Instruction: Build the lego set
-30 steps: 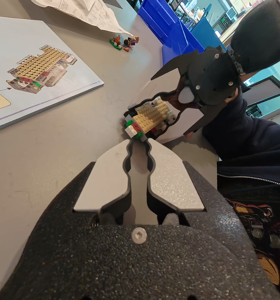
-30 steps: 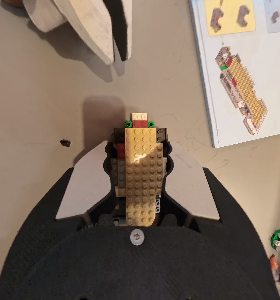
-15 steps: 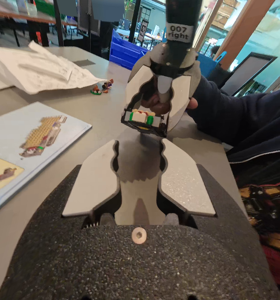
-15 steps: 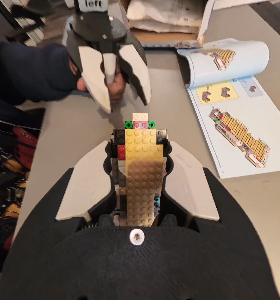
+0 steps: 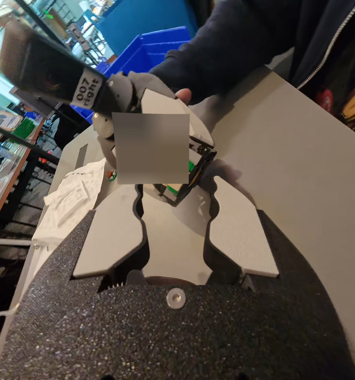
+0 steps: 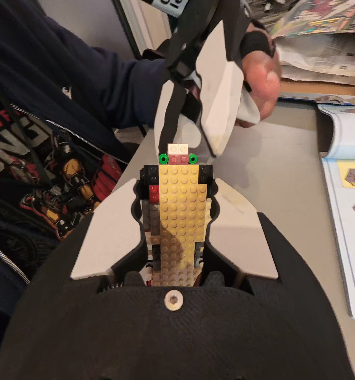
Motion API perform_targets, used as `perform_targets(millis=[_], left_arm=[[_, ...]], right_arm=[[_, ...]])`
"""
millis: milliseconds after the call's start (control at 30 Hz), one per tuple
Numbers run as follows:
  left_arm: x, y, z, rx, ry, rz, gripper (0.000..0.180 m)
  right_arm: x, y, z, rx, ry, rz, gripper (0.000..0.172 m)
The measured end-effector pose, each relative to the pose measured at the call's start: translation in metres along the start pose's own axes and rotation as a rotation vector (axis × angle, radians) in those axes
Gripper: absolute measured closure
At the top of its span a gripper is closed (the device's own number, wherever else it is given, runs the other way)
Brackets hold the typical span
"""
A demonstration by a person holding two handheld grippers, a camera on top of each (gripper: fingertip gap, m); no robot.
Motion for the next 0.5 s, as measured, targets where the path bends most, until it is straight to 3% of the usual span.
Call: perform_targets(millis=[100, 200, 333, 500], left_arm=[[-0.008, -0.005, 0.005, -0.065, 0.051, -0.011, 0.124], [-0.012, -0.008, 0.012, -0.073, 0.109, 0.024, 0.148], [-0.012, -0.007, 0.011, -0.017, 0.105, 0.053, 0.152], [-0.007, 0.001, 0.0, 0.146, 0.087, -0.007, 0.155]], right_arm=[[-0.004, -0.002, -0.006, 0.049, -0.059, 0.002, 0.106], [-0.006, -0.002, -0.01, 0.081, -0.097, 0.02, 0.106], [-0.003, -0.001, -0.009, 0.078, -0.096, 0.054, 0.108], [0.024, -0.007, -0.001, 0.039, 0.05, 0.154, 0.11]])
Point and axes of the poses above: each gripper's, where its closed fingertips meet, x back along the fingers, y out of its underside, z = x × y across the jaws, the point moved 5 cm from there along x, back along the fingers, and after that the axes turned 14 degrees about -z, right-handed, at the moved point
